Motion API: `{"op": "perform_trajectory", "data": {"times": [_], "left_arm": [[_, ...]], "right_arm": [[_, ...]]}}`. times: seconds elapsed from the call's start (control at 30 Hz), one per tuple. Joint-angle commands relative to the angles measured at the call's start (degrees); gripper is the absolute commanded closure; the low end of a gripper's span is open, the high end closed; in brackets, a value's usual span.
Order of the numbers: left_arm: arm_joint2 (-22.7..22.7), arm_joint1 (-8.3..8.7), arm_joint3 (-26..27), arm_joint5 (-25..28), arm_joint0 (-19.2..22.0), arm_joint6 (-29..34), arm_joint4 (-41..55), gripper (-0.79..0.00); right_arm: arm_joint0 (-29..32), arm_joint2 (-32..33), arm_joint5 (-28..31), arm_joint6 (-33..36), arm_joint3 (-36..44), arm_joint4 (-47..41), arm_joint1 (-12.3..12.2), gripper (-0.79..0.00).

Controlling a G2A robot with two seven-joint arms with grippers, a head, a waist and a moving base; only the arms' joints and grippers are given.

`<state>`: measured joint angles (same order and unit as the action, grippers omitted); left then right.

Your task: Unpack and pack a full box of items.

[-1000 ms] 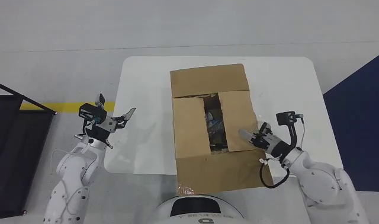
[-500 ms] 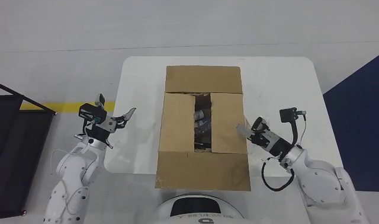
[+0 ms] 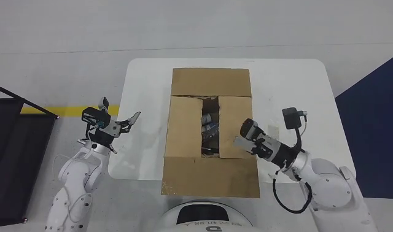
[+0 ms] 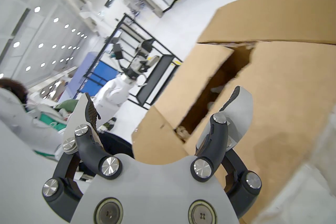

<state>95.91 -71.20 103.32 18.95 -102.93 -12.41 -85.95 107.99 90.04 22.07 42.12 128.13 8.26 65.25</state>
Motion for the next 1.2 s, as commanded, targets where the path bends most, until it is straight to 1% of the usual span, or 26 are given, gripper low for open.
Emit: {"op": "perform_trajectory", "data": {"times": [0.0,0.03,0.13,0.23,0.3,0.4,0.47,0.63,0.73,0.9,0.93,1.0,1.07,1.17], "left_arm": [[0.0,0.0,0.0,0.0,0.0,0.0,0.0,-0.785],[0.0,0.0,0.0,0.0,0.0,0.0,0.0,-0.785],[0.0,0.0,0.0,0.0,0.0,0.0,0.0,-0.785],[0.0,0.0,0.0,0.0,0.0,0.0,0.0,-0.785],[0.0,0.0,0.0,0.0,0.0,0.0,0.0,-0.785],[0.0,0.0,0.0,0.0,0.0,0.0,0.0,-0.785],[0.0,0.0,0.0,0.0,0.0,0.0,0.0,-0.785],[0.0,0.0,0.0,0.0,0.0,0.0,0.0,-0.785],[0.0,0.0,0.0,0.0,0.0,0.0,0.0,-0.785],[0.0,0.0,0.0,0.0,0.0,0.0,0.0,-0.785],[0.0,0.0,0.0,0.0,0.0,0.0,0.0,-0.785],[0.0,0.0,0.0,0.0,0.0,0.0,0.0,-0.785],[0.0,0.0,0.0,0.0,0.0,0.0,0.0,-0.785],[0.0,-0.01,0.0,-0.1,0.1,0.0,0.1,-0.785]], "right_arm": [[-3.8,-3.4,-2.7,3.7,-0.7,-0.3,-0.1,-0.785],[-5.8,-5.9,-5.1,5.7,-1.5,1.2,-0.1,-0.785],[-12.9,-13.7,-11.2,8.1,-4.7,5.4,0.3,-0.785],[-18.7,-20.6,-15.8,8.1,-8.6,9.9,1.0,-0.785],[-21.2,-24.3,-18.4,7.3,-10.3,12.7,1.4,-0.785],[-23.5,-27.5,-21.4,6.7,-12.4,15.3,1.8,-0.785],[-24.5,-29.0,-23.2,7.7,-13.1,16.6,1.9,-0.785],[-26.8,-31.8,-27.4,8.6,-14.8,19.2,2.3,-0.785],[-27.6,-32.6,-28.7,7.7,-14.9,19.4,2.5,-0.785],[-27.4,-31.7,-29.2,6.4,-14.7,16.0,2.5,-0.785],[-27.4,-31.5,-29.7,6.6,-15.2,13.6,2.6,-0.785],[-28.4,-31.0,-28.0,8.2,-17.2,4.0,3.0,-0.785],[-30.0,-30.1,-26.8,7.3,-20.0,0.0,3.2,-0.785],[-30.9,-29.6,-24.0,5.9,-21.3,-6.2,3.6,-0.785]]}}
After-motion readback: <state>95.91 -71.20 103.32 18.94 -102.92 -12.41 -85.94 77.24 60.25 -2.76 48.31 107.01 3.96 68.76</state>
